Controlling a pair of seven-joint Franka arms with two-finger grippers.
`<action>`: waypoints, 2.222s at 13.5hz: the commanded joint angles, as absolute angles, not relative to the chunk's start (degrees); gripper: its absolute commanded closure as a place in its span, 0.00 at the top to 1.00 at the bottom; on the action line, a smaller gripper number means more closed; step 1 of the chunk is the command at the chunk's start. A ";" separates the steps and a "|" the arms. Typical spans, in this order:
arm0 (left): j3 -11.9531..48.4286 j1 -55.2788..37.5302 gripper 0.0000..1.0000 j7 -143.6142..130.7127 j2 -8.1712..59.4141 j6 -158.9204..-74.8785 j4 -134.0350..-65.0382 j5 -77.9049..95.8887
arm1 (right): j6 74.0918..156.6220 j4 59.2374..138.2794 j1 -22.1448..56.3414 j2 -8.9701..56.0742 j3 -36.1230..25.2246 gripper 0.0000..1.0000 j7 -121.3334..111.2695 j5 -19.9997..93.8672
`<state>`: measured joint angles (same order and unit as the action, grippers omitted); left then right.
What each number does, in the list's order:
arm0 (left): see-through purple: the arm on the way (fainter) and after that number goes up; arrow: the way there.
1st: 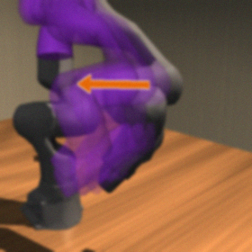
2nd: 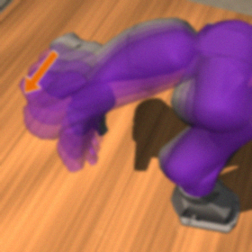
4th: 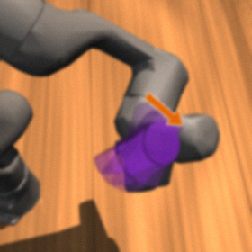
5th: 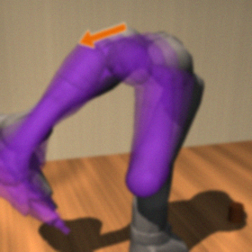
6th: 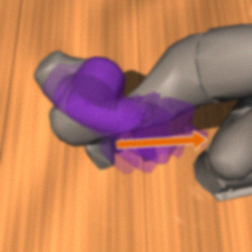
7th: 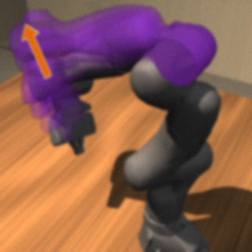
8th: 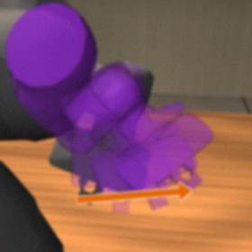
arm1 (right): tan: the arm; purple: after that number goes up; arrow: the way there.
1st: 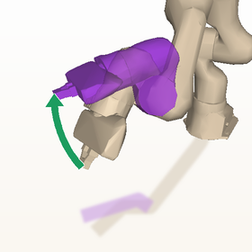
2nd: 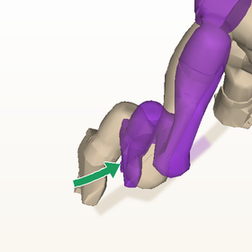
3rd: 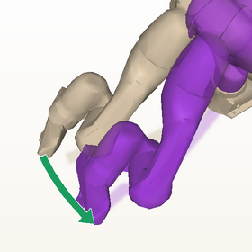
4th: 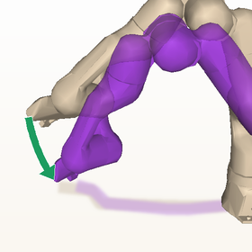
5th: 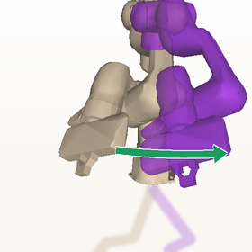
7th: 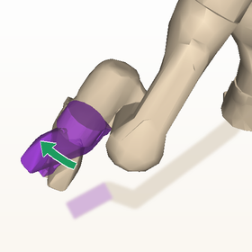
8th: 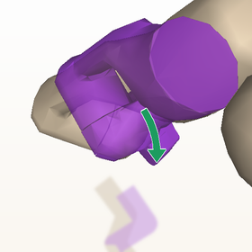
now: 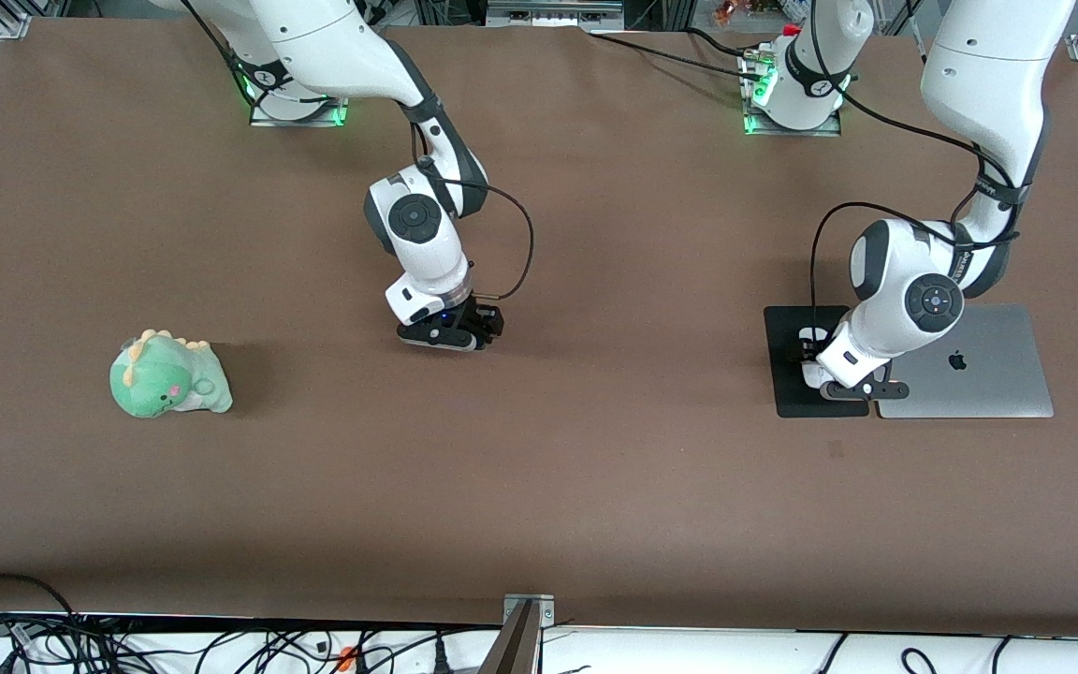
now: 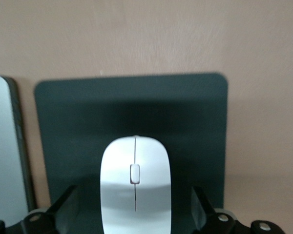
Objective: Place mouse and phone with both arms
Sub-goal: 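Lower the mouse onto the black pad and open the left gripper, then carry the phone beside the plush while the left gripper withdraws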
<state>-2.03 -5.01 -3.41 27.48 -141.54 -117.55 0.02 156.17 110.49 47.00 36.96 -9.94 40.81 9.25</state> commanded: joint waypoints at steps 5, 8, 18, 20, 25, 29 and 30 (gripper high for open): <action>-1.49 -4.22 1.00 -3.52 19.86 -122.59 -107.00 -0.88 | 144.63 105.15 47.11 37.00 -10.90 0.19 37.63 9.40; -1.76 -4.22 1.00 -2.81 19.86 -106.84 -96.45 -0.97 | 130.56 96.09 45.45 37.00 -13.09 0.18 32.89 9.58; -4.48 2.46 1.00 10.27 16.52 -88.24 -75.61 0.62 | 135.85 106.75 24.98 30.51 -14.24 0.13 -0.41 10.37; -4.57 2.55 1.00 10.02 16.52 -87.55 -72.00 0.96 | 142.87 112.39 22.08 28.92 -14.33 0.13 -1.05 10.46; -4.31 2.64 1.00 10.02 6.90 -96.97 -86.15 0.44 | 150.12 115.67 21.09 29.09 -14.33 0.09 2.37 12.04; -3.78 2.46 1.00 9.06 3.34 -101.09 -91.23 0.35 | 154.15 114.52 20.92 31.55 -14.06 0.09 1.50 12.13; -3.78 2.46 1.00 9.05 3.43 -97.16 -89.23 0.35 | 155.64 114.35 20.83 32.25 -13.98 0.09 1.58 12.22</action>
